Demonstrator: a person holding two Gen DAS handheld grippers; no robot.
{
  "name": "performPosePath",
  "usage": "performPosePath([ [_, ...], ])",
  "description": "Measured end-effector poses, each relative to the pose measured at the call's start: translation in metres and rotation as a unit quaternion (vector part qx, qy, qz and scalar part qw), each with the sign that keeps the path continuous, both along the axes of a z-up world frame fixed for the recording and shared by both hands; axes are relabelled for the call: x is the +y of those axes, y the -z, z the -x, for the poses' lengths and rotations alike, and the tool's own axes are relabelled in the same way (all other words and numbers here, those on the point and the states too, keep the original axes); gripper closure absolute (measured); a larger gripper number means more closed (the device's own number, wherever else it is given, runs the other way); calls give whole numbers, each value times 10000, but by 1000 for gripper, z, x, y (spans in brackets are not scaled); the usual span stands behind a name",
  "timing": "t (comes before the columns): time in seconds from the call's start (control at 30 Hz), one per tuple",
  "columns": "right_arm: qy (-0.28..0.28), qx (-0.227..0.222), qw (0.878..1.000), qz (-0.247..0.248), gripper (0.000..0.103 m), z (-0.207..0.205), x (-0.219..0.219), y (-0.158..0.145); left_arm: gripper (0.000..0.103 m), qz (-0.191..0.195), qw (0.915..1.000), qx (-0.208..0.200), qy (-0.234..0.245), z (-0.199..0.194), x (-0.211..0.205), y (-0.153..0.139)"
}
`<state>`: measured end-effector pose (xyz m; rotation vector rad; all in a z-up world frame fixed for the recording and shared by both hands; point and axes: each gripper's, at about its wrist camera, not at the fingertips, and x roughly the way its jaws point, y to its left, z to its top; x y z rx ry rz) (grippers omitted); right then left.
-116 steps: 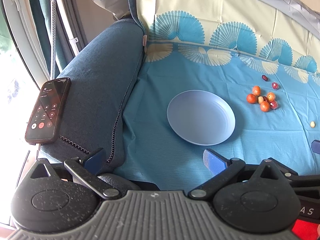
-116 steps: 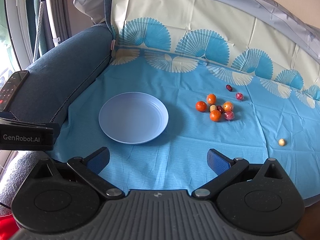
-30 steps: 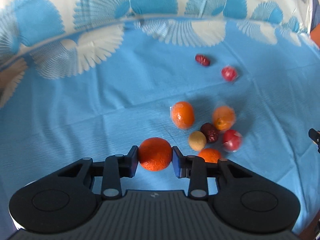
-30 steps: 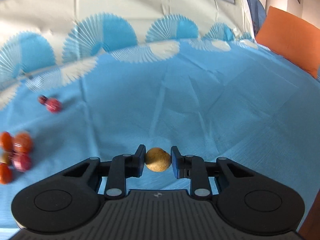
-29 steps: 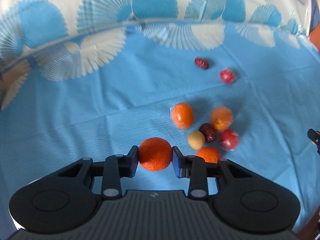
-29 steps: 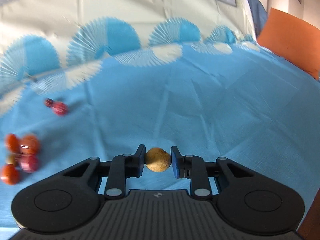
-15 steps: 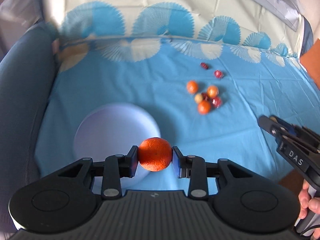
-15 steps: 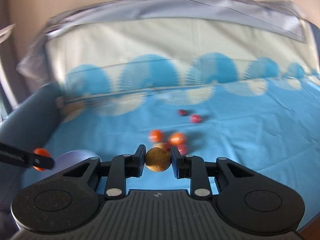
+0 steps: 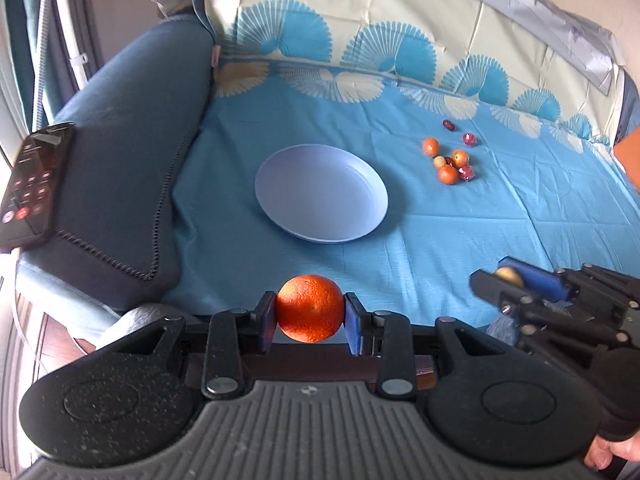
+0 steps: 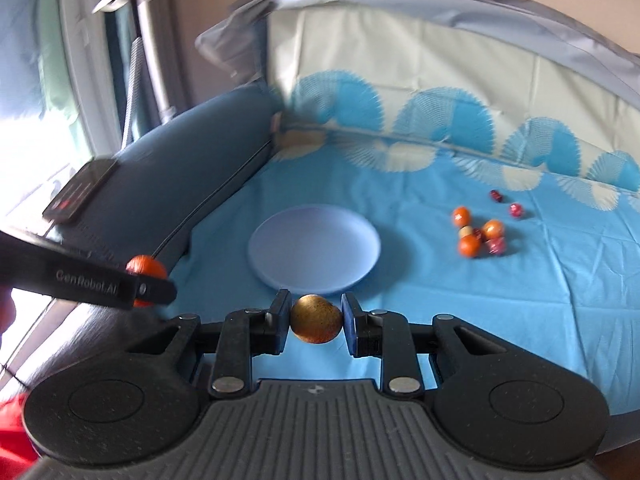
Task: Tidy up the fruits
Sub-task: 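Carry the mandarin and yellow fruit over the blue plate with both tools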
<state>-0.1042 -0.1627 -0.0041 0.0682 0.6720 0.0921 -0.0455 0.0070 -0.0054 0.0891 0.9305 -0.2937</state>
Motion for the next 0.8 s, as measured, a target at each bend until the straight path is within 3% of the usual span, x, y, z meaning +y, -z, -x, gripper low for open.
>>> performPosePath([
  [0.27, -141, -148, 9993, 321, 75, 15, 22, -18, 64, 222, 9992, -316, -39, 14, 11, -17],
  [0.8, -99, -115, 9992, 371, 75, 15, 20, -18, 64, 350, 9988, -315, -133, 9, 20, -18],
])
